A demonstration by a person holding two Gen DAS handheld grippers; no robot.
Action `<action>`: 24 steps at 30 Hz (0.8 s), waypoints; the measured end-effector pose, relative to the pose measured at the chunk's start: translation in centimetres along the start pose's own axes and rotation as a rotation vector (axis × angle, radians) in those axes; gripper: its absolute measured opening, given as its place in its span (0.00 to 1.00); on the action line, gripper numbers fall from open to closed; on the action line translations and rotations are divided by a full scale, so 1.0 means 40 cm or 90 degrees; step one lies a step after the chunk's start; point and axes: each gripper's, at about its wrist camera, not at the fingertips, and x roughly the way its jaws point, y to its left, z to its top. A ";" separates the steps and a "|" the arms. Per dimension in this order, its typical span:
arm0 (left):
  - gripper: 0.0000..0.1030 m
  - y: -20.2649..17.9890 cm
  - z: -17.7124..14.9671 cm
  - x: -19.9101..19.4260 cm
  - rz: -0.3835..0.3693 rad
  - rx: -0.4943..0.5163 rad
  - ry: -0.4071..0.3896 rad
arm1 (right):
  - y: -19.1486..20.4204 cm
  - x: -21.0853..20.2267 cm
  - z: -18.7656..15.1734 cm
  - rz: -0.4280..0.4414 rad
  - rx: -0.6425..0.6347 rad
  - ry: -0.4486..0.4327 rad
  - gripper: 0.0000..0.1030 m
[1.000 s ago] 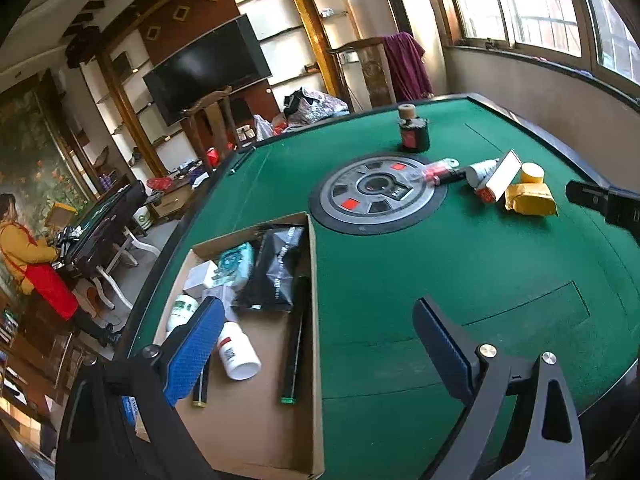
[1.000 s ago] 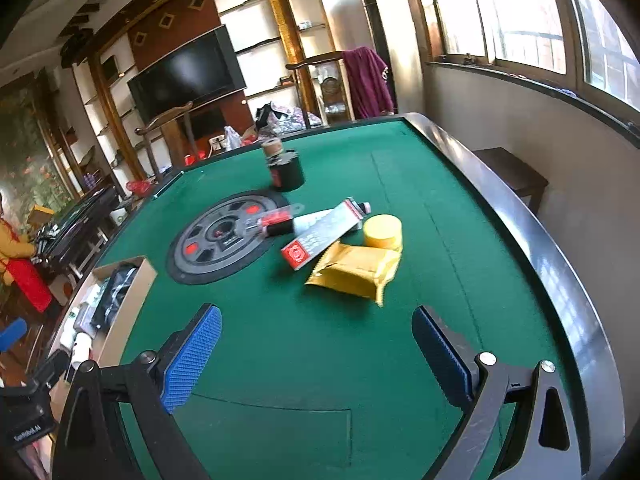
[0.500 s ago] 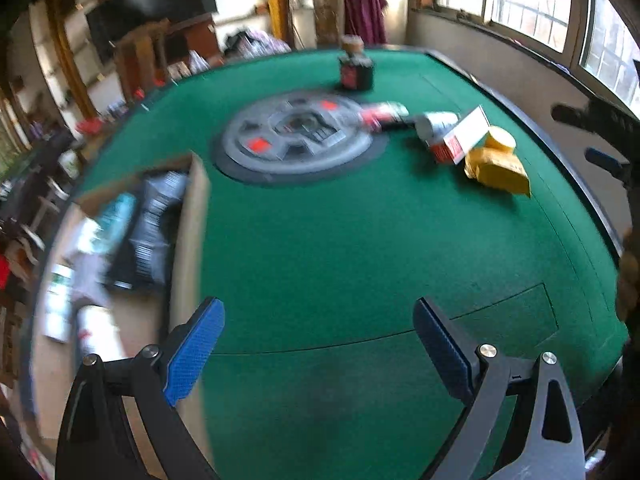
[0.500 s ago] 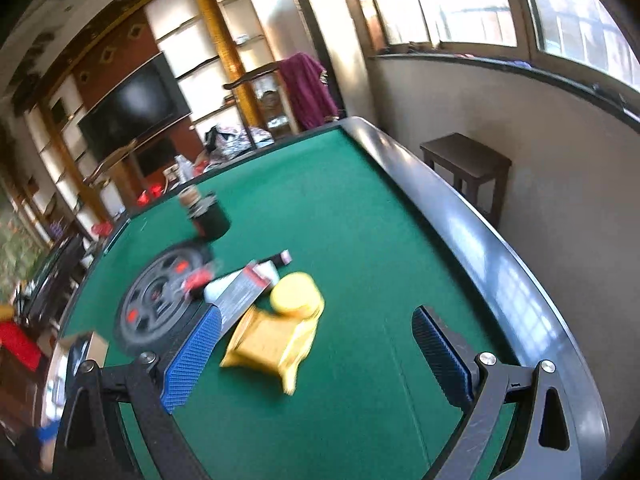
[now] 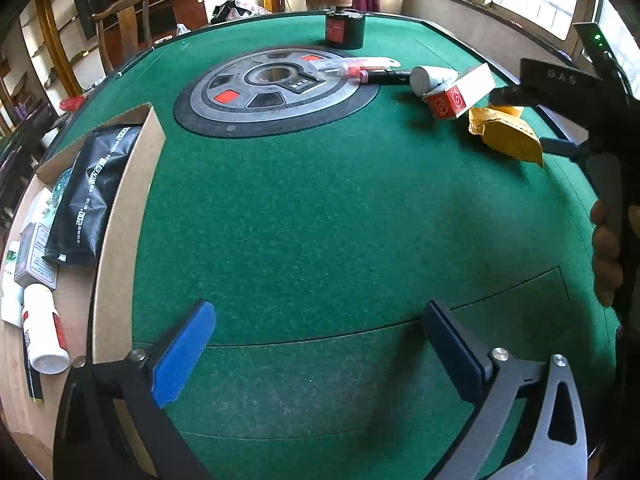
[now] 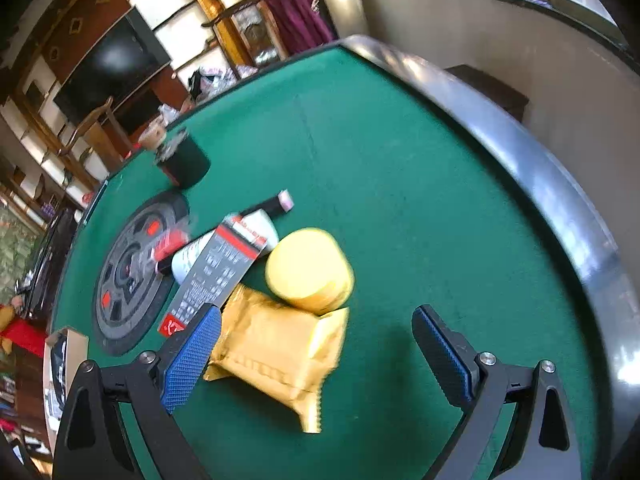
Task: Organize objects
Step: 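Grasp the white-and-red glue box with the left gripper while the right gripper grasps the yellow round container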
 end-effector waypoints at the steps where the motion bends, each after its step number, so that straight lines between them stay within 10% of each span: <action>1: 1.00 0.000 -0.001 -0.001 -0.001 0.001 -0.003 | 0.005 0.005 -0.007 0.007 -0.004 0.006 0.96; 11: 1.00 0.003 -0.003 -0.002 -0.003 0.006 -0.011 | 0.130 -0.062 -0.156 0.199 -0.227 0.103 0.95; 24: 1.00 0.003 -0.005 -0.003 -0.001 0.003 -0.015 | 0.099 -0.076 0.064 0.019 -0.094 -0.112 0.95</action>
